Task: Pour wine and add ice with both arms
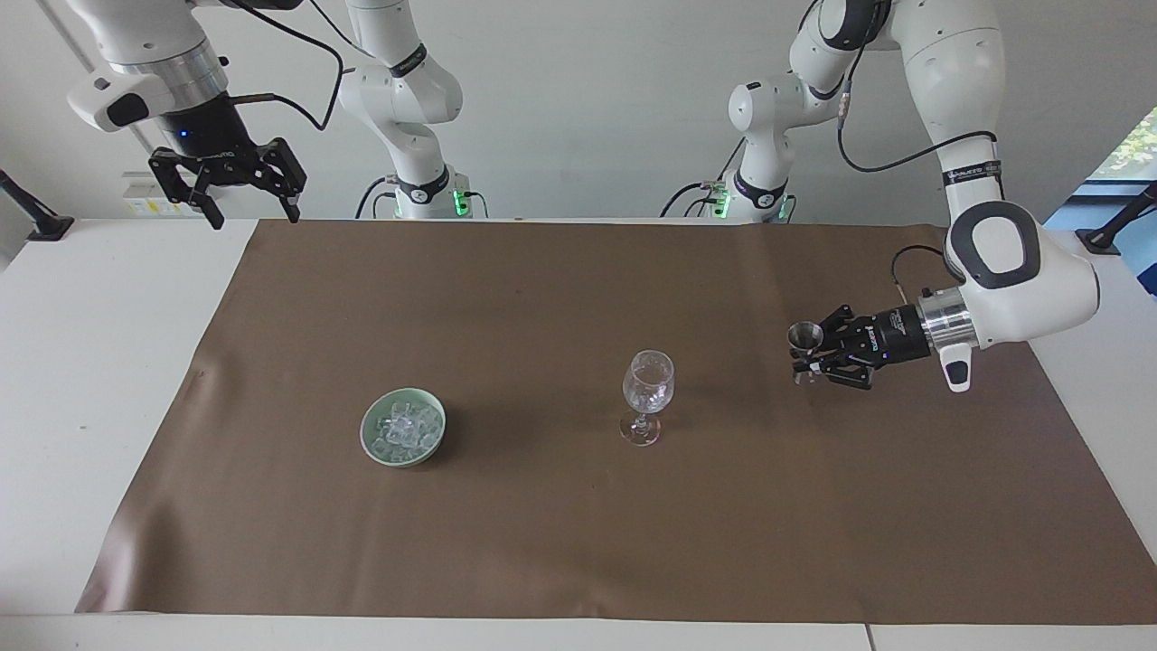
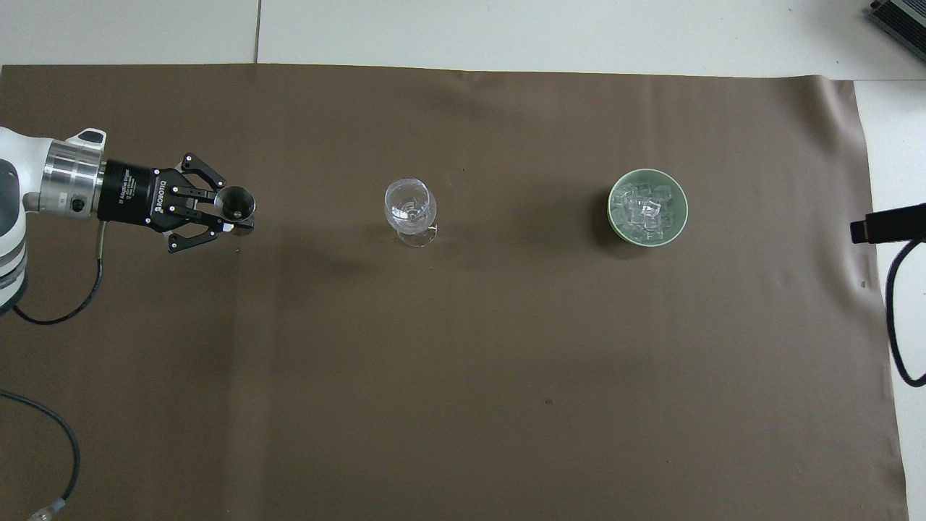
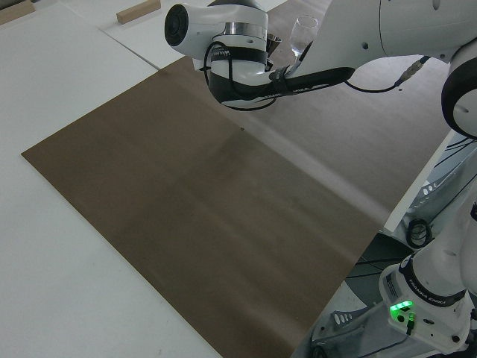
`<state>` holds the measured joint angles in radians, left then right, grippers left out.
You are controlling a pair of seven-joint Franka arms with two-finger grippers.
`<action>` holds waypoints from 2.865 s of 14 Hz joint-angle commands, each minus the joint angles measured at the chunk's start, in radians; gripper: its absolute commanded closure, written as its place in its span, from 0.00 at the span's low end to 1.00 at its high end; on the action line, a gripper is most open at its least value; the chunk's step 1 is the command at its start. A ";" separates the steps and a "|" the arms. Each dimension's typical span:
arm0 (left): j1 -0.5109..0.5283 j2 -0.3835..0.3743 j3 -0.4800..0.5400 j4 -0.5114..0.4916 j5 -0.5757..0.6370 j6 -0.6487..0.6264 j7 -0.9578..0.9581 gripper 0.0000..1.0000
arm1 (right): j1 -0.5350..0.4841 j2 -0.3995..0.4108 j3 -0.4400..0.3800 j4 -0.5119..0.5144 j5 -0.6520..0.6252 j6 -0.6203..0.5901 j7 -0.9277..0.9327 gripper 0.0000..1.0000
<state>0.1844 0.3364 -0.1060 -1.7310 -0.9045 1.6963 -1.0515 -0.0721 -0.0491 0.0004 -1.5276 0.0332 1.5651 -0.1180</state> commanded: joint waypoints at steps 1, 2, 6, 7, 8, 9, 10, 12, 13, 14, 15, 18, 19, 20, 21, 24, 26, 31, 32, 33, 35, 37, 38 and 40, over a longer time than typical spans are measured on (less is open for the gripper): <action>0.062 0.055 -0.014 0.004 -0.053 -0.059 0.025 1.00 | 0.029 -0.023 0.003 -0.028 0.002 0.006 0.089 0.00; 0.072 0.062 -0.017 0.010 -0.054 -0.066 0.033 1.00 | 0.031 -0.023 0.003 -0.029 0.002 0.006 0.092 0.00; 0.122 0.117 -0.018 0.015 -0.063 -0.102 0.070 1.00 | 0.032 -0.035 0.016 -0.104 0.002 0.059 0.097 0.00; 0.142 0.136 -0.021 0.016 -0.065 -0.116 0.089 1.00 | 0.032 -0.032 0.026 -0.127 0.002 0.090 0.103 0.00; 0.151 0.142 -0.024 0.016 -0.066 -0.119 0.099 1.00 | 0.032 -0.026 0.038 -0.153 0.004 0.122 0.116 0.00; 0.156 0.144 -0.024 0.016 -0.074 -0.119 0.099 1.00 | 0.032 -0.018 0.052 -0.186 0.004 0.165 0.141 0.00; 0.161 0.150 -0.024 0.008 -0.092 -0.118 0.099 1.00 | 0.032 -0.008 0.061 -0.216 0.004 0.215 0.161 0.00; 0.202 0.196 -0.029 0.005 -0.125 -0.119 0.107 1.00 | 0.034 0.049 0.079 -0.238 0.004 0.297 0.207 0.00; 0.210 0.200 -0.035 0.005 -0.129 -0.119 0.114 1.00 | 0.057 0.080 0.079 -0.238 0.002 0.309 0.230 0.00; 0.210 0.204 -0.035 0.004 -0.142 -0.118 0.114 1.00 | 0.066 0.095 0.078 -0.238 -0.001 0.312 0.245 0.00; 0.211 0.210 -0.035 0.002 -0.152 -0.118 0.116 1.00 | 0.068 0.119 0.078 -0.238 -0.006 0.334 0.267 0.00; 0.213 0.219 -0.035 -0.001 -0.159 -0.115 0.117 1.00 | 0.069 0.182 0.079 -0.238 -0.006 0.435 0.276 0.00; 0.214 0.220 -0.035 -0.001 -0.163 -0.112 0.119 1.00 | 0.069 0.205 0.078 -0.238 -0.007 0.472 0.276 0.00; 0.225 0.223 -0.035 -0.002 -0.174 -0.110 0.117 1.00 | 0.071 0.225 0.079 -0.238 -0.012 0.487 0.278 0.00; 0.230 0.228 -0.035 -0.002 -0.175 -0.110 0.117 1.00 | 0.071 0.244 0.079 -0.238 -0.018 0.504 0.282 0.00; 0.234 0.236 -0.035 -0.001 -0.174 -0.113 0.117 1.00 | 0.075 0.272 0.078 -0.238 -0.019 0.529 0.349 0.00; 0.237 0.236 -0.035 -0.001 -0.174 -0.113 0.119 1.00 | 0.080 0.294 0.078 -0.238 -0.019 0.539 0.402 0.00; 0.247 0.243 -0.035 -0.002 -0.174 -0.115 0.133 1.00 | 0.109 0.377 0.078 -0.238 -0.019 0.634 0.495 0.00; 0.248 0.243 -0.035 -0.002 -0.174 -0.115 0.134 1.00 | 0.109 0.393 0.078 -0.238 -0.019 0.651 0.495 0.00; 0.248 0.245 -0.035 -0.002 -0.174 -0.116 0.136 1.00 | 0.109 0.400 0.078 -0.238 -0.019 0.664 0.495 0.00; 0.253 0.247 -0.034 -0.004 -0.174 -0.115 0.139 1.00 | 0.109 0.400 0.078 -0.237 -0.029 0.664 0.492 0.00; 0.254 0.248 -0.034 -0.004 -0.172 -0.113 0.139 1.00 | 0.100 0.402 0.078 -0.237 -0.058 0.662 0.489 0.00; 0.254 0.253 -0.034 -0.004 -0.171 -0.112 0.140 1.00 | 0.098 0.402 0.078 -0.238 -0.056 0.662 0.489 0.01; 0.254 0.253 -0.032 -0.005 -0.169 -0.110 0.145 1.00 | 0.098 0.407 0.078 -0.241 -0.056 0.662 0.492 0.06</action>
<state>0.4236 0.5825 -0.1301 -1.7336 -1.0583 1.5998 -0.9259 0.0344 0.3549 0.0703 -1.7647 -0.0022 2.2195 0.3536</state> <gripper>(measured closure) 0.784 0.035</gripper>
